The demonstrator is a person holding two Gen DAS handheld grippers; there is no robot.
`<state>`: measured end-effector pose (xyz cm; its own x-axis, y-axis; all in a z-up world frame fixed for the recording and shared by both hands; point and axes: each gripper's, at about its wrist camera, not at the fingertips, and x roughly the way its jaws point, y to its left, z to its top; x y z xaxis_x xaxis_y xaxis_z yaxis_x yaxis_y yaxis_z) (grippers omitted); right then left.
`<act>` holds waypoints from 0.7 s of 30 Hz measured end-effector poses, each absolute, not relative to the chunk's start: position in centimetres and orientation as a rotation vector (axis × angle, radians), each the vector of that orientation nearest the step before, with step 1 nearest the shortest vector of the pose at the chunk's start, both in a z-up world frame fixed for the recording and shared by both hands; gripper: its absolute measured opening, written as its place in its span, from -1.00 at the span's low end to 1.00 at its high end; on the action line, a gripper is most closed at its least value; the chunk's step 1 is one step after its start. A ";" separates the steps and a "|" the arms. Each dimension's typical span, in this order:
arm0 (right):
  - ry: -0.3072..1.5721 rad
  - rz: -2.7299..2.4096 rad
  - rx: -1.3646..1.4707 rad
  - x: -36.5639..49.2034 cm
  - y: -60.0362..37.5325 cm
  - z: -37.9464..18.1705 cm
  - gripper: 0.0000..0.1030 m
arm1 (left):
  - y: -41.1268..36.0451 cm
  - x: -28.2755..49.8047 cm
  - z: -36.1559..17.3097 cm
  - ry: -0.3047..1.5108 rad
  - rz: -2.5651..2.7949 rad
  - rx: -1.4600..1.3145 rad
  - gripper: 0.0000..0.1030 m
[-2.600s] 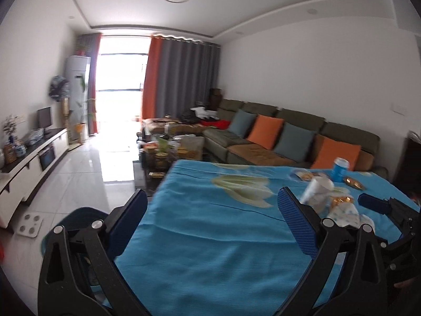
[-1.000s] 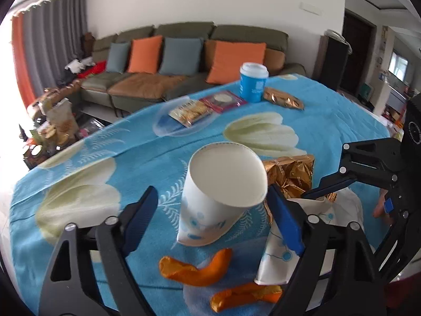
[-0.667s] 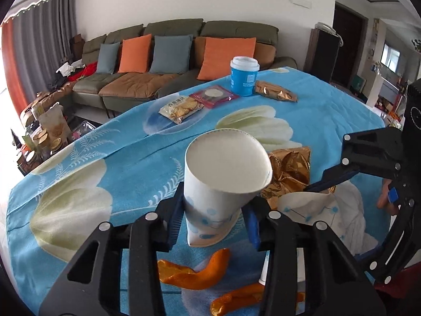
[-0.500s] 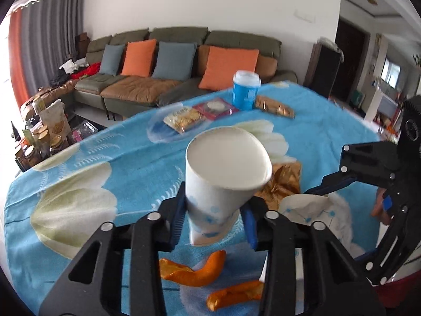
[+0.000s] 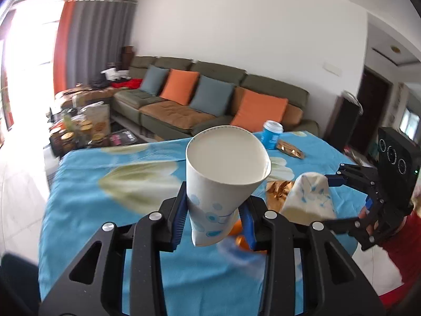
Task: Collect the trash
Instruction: 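Carry both white paper cups over the teal bin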
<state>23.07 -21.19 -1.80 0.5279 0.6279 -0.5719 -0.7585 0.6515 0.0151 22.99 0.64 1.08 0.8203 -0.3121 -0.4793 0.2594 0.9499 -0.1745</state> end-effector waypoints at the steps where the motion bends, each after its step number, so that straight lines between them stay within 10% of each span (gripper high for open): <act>1: 0.569 0.844 -0.228 23.0 -20.8 -1.7 0.40 | 1.4 22.0 1.1 0.524 -0.286 -0.117 -0.31; 21: 0.504 1.042 -0.116 19.6 -7.3 0.1 0.40 | 14.8 3.5 1.2 0.364 0.154 -0.312 -0.30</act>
